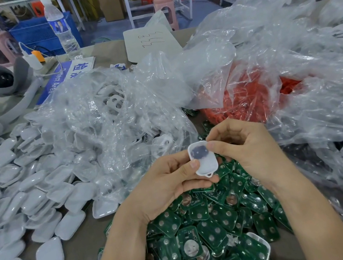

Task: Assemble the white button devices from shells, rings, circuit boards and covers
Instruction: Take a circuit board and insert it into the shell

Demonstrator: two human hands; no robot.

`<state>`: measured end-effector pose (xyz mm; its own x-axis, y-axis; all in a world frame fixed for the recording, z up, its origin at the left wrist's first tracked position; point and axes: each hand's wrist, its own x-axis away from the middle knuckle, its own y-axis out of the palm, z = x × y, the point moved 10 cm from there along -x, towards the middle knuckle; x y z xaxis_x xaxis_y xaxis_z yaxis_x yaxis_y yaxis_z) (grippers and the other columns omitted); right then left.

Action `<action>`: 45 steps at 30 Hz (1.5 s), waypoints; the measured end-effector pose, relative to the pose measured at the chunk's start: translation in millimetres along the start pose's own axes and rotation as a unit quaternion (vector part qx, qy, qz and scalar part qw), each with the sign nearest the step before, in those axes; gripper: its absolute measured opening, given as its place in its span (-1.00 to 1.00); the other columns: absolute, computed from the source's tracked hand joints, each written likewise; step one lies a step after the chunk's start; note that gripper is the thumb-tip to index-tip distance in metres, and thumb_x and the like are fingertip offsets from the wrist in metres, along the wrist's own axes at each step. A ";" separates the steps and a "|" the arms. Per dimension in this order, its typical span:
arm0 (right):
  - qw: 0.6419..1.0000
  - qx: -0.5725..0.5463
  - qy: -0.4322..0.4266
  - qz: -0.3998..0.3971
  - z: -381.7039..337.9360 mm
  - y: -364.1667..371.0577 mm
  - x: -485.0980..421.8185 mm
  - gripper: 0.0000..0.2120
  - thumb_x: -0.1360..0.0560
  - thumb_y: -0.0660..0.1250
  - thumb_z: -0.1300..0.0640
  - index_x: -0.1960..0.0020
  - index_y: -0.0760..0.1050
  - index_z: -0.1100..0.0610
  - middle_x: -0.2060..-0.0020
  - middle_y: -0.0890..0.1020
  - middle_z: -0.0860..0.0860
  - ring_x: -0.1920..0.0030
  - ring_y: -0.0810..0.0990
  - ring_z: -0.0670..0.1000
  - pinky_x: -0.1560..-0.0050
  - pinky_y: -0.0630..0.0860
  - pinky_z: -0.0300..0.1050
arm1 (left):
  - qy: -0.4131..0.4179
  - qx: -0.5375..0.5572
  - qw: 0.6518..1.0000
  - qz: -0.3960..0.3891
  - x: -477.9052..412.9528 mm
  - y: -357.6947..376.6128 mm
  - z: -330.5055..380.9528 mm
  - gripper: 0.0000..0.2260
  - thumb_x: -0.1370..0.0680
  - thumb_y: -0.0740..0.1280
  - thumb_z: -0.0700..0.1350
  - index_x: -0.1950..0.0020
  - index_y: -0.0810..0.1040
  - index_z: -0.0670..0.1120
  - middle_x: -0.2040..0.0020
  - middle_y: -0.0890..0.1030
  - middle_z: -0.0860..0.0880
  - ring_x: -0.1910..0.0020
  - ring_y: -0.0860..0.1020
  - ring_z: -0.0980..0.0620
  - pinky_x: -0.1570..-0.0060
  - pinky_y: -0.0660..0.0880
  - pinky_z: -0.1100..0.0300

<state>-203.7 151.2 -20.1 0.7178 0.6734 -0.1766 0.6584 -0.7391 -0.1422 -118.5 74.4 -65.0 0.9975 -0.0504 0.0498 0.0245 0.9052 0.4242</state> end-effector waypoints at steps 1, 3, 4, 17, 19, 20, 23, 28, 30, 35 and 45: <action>1.000 0.001 0.001 -0.002 0.6 0.4 0.0 -0.86 -0.41 0.46 0.32 0.21 0.61 0.09 0.34 0.66 -0.05 0.38 0.56 -0.13 0.37 0.45 -0.36 | 0.000 0.000 1.000 0.000 -0.3 -0.1 -0.2 -0.73 -0.54 0.31 -0.08 -0.19 0.64 -0.09 -0.12 0.67 -0.12 -0.05 0.66 -0.06 -0.05 0.57 0.22; 1.000 0.002 0.003 -0.003 1.4 0.6 0.1 -0.86 -0.41 0.46 0.32 0.20 0.61 0.10 0.33 0.65 -0.03 0.37 0.56 -0.12 0.36 0.45 -0.35 | 0.000 0.000 1.000 -0.002 -0.3 -0.1 -0.3 -0.73 -0.54 0.30 -0.09 -0.19 0.64 -0.10 -0.12 0.66 -0.13 -0.05 0.66 -0.06 -0.05 0.57 0.22; 1.000 0.002 0.002 -0.003 1.1 0.2 0.4 -0.87 -0.41 0.46 0.32 0.19 0.61 0.10 0.33 0.65 -0.02 0.37 0.56 -0.12 0.36 0.45 -0.36 | 0.000 -0.001 1.000 -0.002 -0.2 -0.1 -0.5 -0.73 -0.54 0.30 -0.09 -0.20 0.64 -0.10 -0.12 0.66 -0.13 -0.05 0.66 -0.06 -0.05 0.57 0.22; 0.999 -0.007 0.043 -0.016 13.2 5.7 0.8 -0.80 -0.41 0.46 0.33 0.12 0.60 0.04 0.33 0.59 0.01 0.33 0.52 -0.06 0.34 0.51 -0.22 | -0.011 -0.057 0.998 0.010 0.6 -3.3 -3.0 -0.72 -0.57 0.26 -0.17 -0.27 0.54 -0.15 -0.10 0.67 -0.10 -0.05 0.66 -0.10 -0.09 0.59 0.11; 0.999 0.014 0.038 -0.014 12.2 6.5 0.8 -0.84 -0.42 0.46 0.28 0.14 0.62 0.03 0.29 0.61 0.08 0.31 0.53 -0.04 0.31 0.53 -0.20 | -0.013 -0.043 0.999 0.015 -0.1 -3.3 -3.1 -0.72 -0.56 0.26 -0.16 -0.26 0.54 -0.15 -0.10 0.67 -0.12 -0.06 0.66 -0.12 -0.07 0.59 0.12; 0.999 0.017 0.038 -0.013 11.1 6.8 1.0 -0.86 -0.41 0.46 0.24 0.14 0.62 0.01 0.27 0.62 0.08 0.32 0.54 -0.05 0.31 0.53 -0.21 | -0.013 -0.032 0.999 0.021 -0.8 -3.6 -3.1 -0.73 -0.57 0.27 -0.15 -0.25 0.54 -0.15 -0.10 0.67 -0.14 -0.05 0.66 -0.12 -0.04 0.60 0.13; 0.998 0.007 0.054 0.022 10.7 -4.7 0.8 -0.92 -0.39 0.46 0.08 0.12 0.62 -0.05 0.28 0.64 -0.08 0.35 0.55 -0.17 0.35 0.51 -0.31 | -0.018 -0.008 0.998 0.066 -1.9 -10.0 -4.1 -0.73 -0.53 0.30 -0.13 -0.20 0.56 -0.16 -0.05 0.68 -0.20 0.02 0.68 -0.12 0.11 0.62 0.20; 0.967 0.241 0.084 0.026 17.9 -23.0 -2.0 -0.92 -0.46 0.41 0.09 0.11 0.58 -0.10 0.24 0.62 -0.19 0.24 0.55 -0.27 0.18 0.38 -0.37 | 0.014 0.025 0.988 0.150 0.0 -28.2 1.7 -0.69 -0.46 0.30 -0.17 -0.17 0.53 -0.26 0.05 0.70 -0.24 0.16 0.71 -0.07 0.28 0.62 0.28; 0.947 0.300 0.093 -0.071 23.1 -2.7 1.2 -0.88 -0.42 0.47 0.06 0.11 0.57 -0.13 0.20 0.61 -0.20 0.19 0.54 -0.26 0.22 0.35 -0.42 | 0.036 0.027 0.983 0.178 1.9 -35.6 6.7 -0.78 -0.52 0.28 -0.23 -0.13 0.54 -0.27 0.11 0.70 -0.23 0.21 0.70 -0.05 0.31 0.61 0.30; 0.918 0.330 0.052 -0.213 26.8 42.5 13.1 -0.67 -0.27 0.59 0.00 0.10 0.51 -0.20 0.09 0.53 -0.13 0.21 0.47 -0.16 0.19 0.38 -0.40 | 0.059 0.028 0.975 0.213 6.0 -44.7 13.3 -0.81 -0.60 0.18 -0.34 -0.14 0.54 -0.27 0.15 0.70 -0.23 0.27 0.69 -0.03 0.32 0.60 0.29; 0.914 0.349 0.013 -0.204 24.2 48.2 13.4 -0.79 -0.36 0.53 0.06 0.03 0.64 0.02 0.15 0.55 -0.16 0.16 0.47 -0.22 0.16 0.36 -0.41 | 0.059 0.018 0.974 0.216 7.0 -45.4 15.1 -0.77 -0.60 0.18 -0.35 -0.21 0.52 -0.29 0.03 0.68 -0.28 0.25 0.68 -0.03 0.27 0.62 0.23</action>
<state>-167.8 124.3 -52.9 0.4561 0.8885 0.0512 0.5734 -0.2494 -0.7804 -113.6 26.6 -70.3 0.9150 0.3826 0.1280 -0.3996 0.8159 0.4180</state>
